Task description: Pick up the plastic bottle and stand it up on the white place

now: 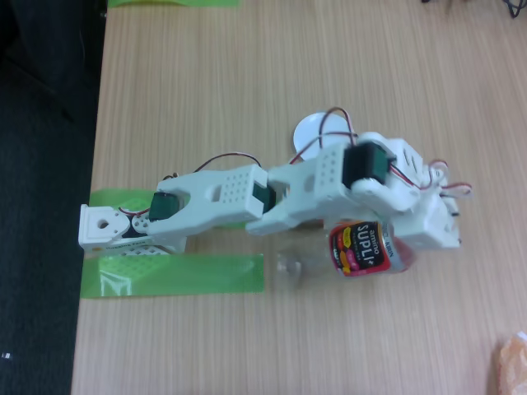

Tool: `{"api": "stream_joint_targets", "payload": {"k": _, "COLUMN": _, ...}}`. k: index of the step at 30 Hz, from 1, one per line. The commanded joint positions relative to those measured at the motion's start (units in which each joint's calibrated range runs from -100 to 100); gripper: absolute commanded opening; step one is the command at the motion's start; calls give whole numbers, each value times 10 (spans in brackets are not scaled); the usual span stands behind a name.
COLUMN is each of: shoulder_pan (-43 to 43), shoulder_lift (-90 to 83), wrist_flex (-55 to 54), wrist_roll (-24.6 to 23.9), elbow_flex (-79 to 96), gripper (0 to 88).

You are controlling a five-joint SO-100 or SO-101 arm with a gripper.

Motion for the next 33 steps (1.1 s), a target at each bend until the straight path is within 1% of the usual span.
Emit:
{"api": "stream_joint_targets", "payload": {"k": 1, "shoulder_pan": -2, "shoulder_lift": -49, "wrist_flex": 3, "wrist_roll": -3, "elbow_flex": -20, "gripper": 115}}
{"api": "stream_joint_targets", "payload": {"k": 19, "shoulder_pan": -1, "shoulder_lift": -59, "wrist_flex": -5, "wrist_roll": -3, "elbow_flex": -23, "gripper": 115}}
{"api": "stream_joint_targets", "payload": {"k": 26, "shoulder_pan": -1, "shoulder_lift": -147, "wrist_flex": 3, "wrist_roll": -3, "elbow_flex": -19, "gripper": 115}}
{"api": "stream_joint_targets", "payload": {"k": 33, "shoulder_pan": 1, "shoulder_lift": -162, "wrist_flex": 3, "wrist_roll": -3, "elbow_flex": -23, "gripper": 115}}
